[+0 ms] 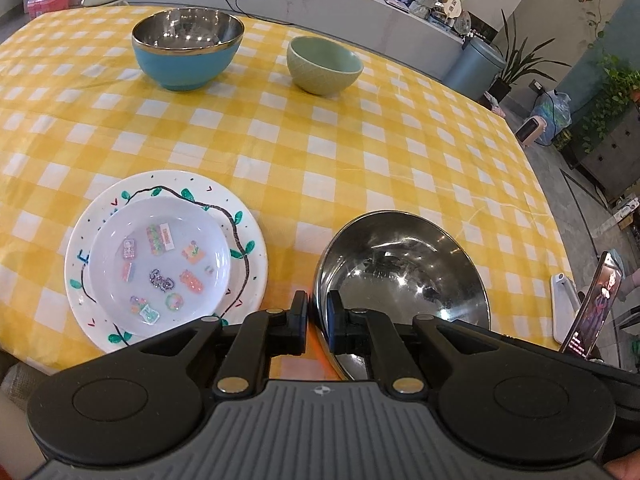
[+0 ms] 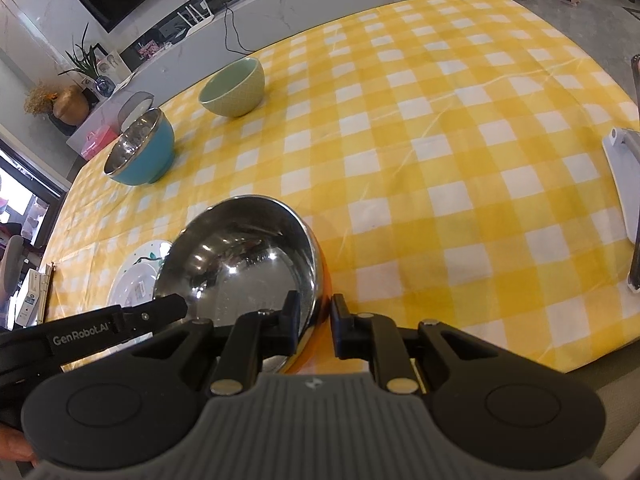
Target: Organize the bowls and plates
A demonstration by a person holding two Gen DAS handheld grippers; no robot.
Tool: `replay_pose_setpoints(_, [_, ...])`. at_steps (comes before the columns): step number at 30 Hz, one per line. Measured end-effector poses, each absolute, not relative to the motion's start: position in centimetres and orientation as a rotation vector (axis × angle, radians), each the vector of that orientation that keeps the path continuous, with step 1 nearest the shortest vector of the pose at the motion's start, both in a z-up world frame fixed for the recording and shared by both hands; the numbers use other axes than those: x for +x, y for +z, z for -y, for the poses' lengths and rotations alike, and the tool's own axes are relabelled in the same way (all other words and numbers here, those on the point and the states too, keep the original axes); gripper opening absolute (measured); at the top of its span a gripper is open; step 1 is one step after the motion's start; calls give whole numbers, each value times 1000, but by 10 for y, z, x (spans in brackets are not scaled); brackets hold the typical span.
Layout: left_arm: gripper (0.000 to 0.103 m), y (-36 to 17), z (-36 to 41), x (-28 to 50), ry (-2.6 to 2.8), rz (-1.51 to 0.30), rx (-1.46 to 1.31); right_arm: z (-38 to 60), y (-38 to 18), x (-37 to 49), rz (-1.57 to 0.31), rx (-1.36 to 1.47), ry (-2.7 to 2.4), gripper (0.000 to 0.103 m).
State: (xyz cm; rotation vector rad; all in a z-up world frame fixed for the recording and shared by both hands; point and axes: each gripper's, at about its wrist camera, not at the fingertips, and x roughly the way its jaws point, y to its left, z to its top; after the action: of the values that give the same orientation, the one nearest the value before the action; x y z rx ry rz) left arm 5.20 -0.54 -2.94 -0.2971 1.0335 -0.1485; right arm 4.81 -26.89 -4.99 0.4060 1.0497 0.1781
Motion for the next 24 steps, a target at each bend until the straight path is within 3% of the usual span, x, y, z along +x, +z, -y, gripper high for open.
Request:
replay_pose_setpoints(6, [17, -28, 7, 52, -163, -1030, -288, 269, -48, 47, -1041, 403, 185, 21])
replay_pose_setpoints(10, [31, -25, 7, 51, -184, -1019, -294, 268, -44, 47, -1018, 393, 190, 38])
replay_pose_setpoints(14, [46, -17, 7, 51, -187, -988, -270, 267, -39, 46, -994, 366, 184, 48])
replay_pose_setpoints(24, [53, 11, -8, 63, -196, -917, -201, 265, -18, 52, -908, 324, 148, 59])
